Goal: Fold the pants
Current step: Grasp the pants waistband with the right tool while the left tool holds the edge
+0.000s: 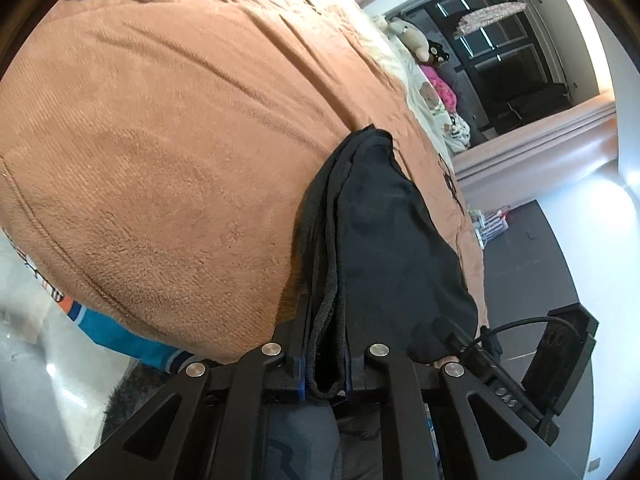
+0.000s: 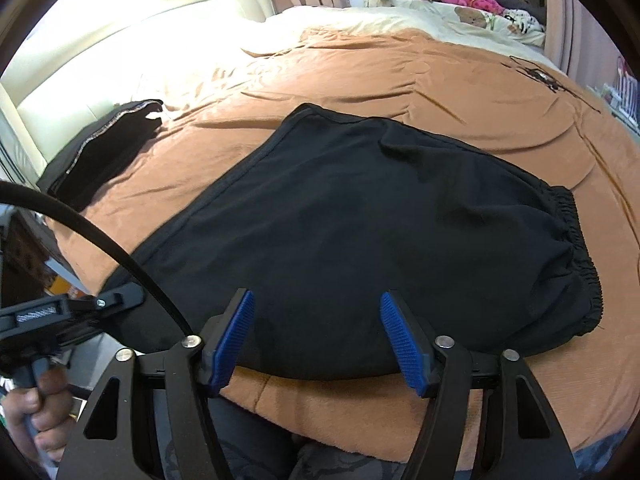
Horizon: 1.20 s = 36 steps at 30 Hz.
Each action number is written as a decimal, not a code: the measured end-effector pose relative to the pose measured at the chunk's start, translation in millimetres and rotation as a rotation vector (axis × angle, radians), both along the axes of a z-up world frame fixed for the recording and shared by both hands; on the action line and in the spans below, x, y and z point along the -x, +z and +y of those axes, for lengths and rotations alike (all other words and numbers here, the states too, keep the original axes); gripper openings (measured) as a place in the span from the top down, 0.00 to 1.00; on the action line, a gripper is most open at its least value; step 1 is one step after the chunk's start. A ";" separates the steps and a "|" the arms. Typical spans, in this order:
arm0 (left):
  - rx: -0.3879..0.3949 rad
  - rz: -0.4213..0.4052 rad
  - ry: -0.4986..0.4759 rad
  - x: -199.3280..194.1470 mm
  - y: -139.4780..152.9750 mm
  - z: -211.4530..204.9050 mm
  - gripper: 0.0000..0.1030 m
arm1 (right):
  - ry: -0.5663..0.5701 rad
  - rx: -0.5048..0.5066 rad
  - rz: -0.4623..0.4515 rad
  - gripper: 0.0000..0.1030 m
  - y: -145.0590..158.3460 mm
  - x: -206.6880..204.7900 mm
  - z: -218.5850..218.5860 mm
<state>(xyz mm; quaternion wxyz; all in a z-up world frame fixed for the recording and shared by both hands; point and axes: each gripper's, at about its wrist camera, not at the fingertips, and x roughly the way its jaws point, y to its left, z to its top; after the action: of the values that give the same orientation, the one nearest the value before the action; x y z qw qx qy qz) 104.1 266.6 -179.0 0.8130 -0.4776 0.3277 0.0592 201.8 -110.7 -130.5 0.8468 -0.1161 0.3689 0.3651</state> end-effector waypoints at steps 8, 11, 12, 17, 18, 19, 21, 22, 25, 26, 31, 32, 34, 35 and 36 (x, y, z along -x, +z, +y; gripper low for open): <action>-0.038 0.013 0.024 -2.9 8.5 -5.8 0.88 | -0.030 0.056 0.008 0.50 -10.5 -8.9 12.0; -0.035 0.019 0.044 -2.2 7.1 -4.8 0.88 | -0.040 0.048 0.031 0.50 -11.2 -22.3 13.0; -0.030 0.022 0.049 -2.0 6.4 -4.8 0.88 | -0.041 0.042 0.042 0.50 -11.4 -28.6 13.3; -0.004 0.037 0.081 -0.1 1.5 -3.6 0.88 | -0.026 -0.008 0.122 0.50 -9.0 -62.5 12.0; 0.003 0.041 0.088 0.6 -0.1 -3.0 0.88 | -0.024 -0.015 0.131 0.50 -8.1 -66.8 12.1; 0.006 0.046 0.092 0.8 -1.1 -2.6 0.88 | -0.022 -0.021 0.143 0.50 -7.1 -74.5 13.0; 0.010 0.068 0.104 0.7 -4.1 -1.8 0.88 | -0.022 -0.029 0.159 0.53 -5.8 -86.3 14.8; 0.015 0.072 0.110 1.0 -5.5 -1.1 0.88 | -0.024 -0.031 0.165 0.54 -5.7 -93.7 15.2; 0.021 0.080 0.122 0.7 -5.8 -0.6 0.88 | -0.038 -0.044 0.196 0.55 -4.3 -113.8 15.9; 0.023 0.084 0.125 0.8 -6.2 -0.1 0.88 | -0.044 -0.045 0.202 0.55 -4.1 -121.0 17.5; 0.027 0.103 0.133 -1.4 -7.6 0.8 0.88 | -0.082 -0.043 0.244 0.64 -5.9 -149.4 22.6; 0.025 0.106 0.133 -2.5 -7.7 1.2 0.88 | -0.090 -0.043 0.253 0.67 -6.2 -152.8 22.7; 0.023 0.108 0.133 -3.7 -7.3 1.7 0.88 | -0.104 -0.043 0.262 0.70 -6.6 -162.9 24.8; 0.024 0.108 0.134 -4.2 -7.4 2.1 0.88 | -0.113 -0.042 0.263 0.72 -6.8 -167.5 25.3; 0.027 0.108 0.135 -4.4 -7.6 2.5 0.88 | -0.118 -0.041 0.264 0.76 -6.5 -170.4 24.9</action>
<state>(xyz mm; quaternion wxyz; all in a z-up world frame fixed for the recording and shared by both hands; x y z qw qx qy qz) 108.6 269.1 -186.6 0.7819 -0.5055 0.3388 0.1350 372.2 -85.8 -137.1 0.8133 -0.0280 0.4757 0.3339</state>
